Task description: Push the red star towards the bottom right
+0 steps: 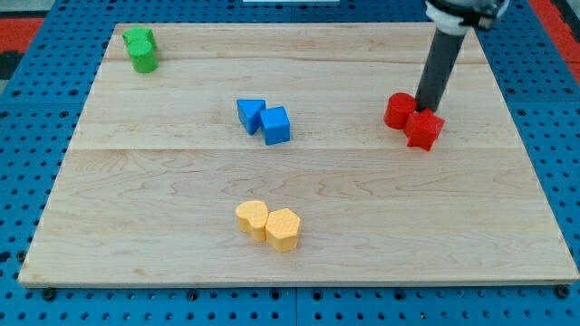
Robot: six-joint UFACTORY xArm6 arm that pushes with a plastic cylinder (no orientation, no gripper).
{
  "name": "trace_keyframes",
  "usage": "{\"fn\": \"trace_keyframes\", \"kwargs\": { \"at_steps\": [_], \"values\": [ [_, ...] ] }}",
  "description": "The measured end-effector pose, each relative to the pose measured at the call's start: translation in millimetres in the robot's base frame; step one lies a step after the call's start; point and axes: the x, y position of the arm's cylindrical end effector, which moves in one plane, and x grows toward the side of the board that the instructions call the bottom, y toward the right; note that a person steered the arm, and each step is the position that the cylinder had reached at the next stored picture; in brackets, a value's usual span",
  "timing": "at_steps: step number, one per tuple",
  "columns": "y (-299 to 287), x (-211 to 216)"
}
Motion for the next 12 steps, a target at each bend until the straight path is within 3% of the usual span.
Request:
{"fn": "trace_keyframes", "kwargs": {
  "at_steps": [1, 2, 4, 8, 9, 10, 11, 12],
  "values": [
    [0.7, 22.5],
    [1.5, -5.4],
    [94.7, -13.8],
    [96.1, -36.8],
    [40.5, 4.5],
    [97.0, 86.5],
    [60.5, 148.3],
    [-21.5, 168.7]
  ]
}}
